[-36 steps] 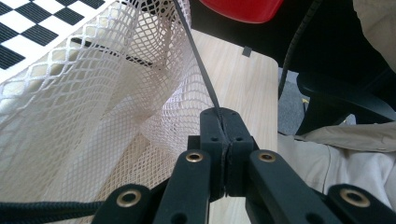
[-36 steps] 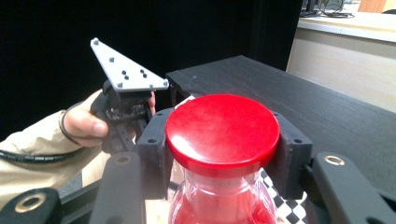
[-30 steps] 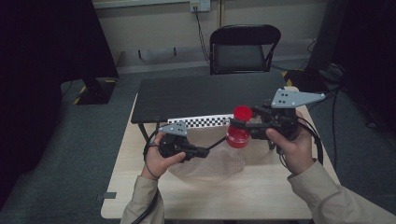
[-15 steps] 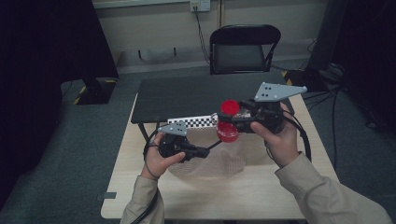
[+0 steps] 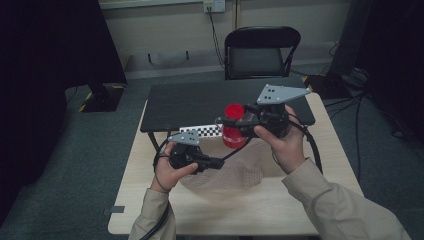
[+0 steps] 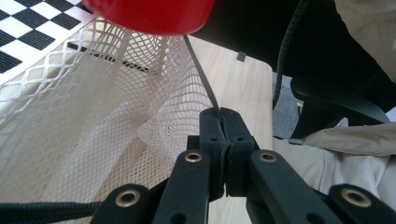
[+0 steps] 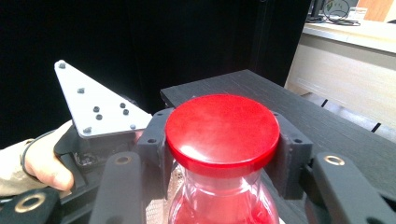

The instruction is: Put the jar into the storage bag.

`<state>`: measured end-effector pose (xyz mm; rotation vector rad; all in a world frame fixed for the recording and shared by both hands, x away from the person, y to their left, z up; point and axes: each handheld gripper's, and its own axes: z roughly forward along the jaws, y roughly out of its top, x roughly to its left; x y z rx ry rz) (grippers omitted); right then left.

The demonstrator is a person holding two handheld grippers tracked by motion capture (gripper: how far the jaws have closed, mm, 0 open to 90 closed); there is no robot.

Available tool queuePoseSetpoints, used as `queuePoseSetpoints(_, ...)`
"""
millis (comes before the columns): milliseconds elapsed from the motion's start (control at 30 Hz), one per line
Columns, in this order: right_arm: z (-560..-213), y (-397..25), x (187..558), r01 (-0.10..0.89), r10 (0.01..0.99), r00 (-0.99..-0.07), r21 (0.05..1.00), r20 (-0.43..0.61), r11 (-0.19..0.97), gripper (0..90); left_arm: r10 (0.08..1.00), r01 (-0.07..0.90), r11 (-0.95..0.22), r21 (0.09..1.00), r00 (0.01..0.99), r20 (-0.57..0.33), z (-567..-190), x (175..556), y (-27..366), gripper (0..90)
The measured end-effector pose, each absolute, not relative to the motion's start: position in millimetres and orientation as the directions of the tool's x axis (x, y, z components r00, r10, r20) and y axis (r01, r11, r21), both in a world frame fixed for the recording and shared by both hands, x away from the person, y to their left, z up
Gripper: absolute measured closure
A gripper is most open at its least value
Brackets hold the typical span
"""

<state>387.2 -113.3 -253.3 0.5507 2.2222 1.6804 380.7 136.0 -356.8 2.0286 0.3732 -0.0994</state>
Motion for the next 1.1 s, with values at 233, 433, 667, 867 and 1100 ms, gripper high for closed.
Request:
queuePoseSetpoints(233,-257.1,-104.3,390.4,0.118,0.467,-0.884,0.963,-0.009,0.244,48.9,0.218,0.299,-0.423,0.855,0.95,-0.224,-355.3,379.7,136.2,88.8)
queuePoseSetpoints(433,-260.4,-98.0,390.2,0.117,0.456,-0.89,0.962,-0.01,0.248,48.9,0.218,0.298,-0.421,0.857,0.95,-0.223,-354.5,379.4,136.3,88.4)
queuePoseSetpoints(667,-267.7,-94.9,389.4,0.132,0.451,-0.893,0.96,0.006,0.249,48.9,0.217,0.297,-0.419,0.858,0.95,-0.224,-354.0,379.1,136.5,88.4)
queuePoseSetpoints(867,-275.1,-93.0,390.8,0.149,0.446,-0.894,0.959,0.028,0.24,48.9,0.216,0.297,-0.421,0.857,0.951,-0.223,-354.3,379.3,136.3,88.4)
queuePoseSetpoints(1100,-285.4,-89.1,392.9,0.174,0.442,-0.896,0.951,0.045,0.257,48.9,0.216,0.292,-0.423,0.858,0.952,-0.218,-353.2,378.6,136.5,88.4)
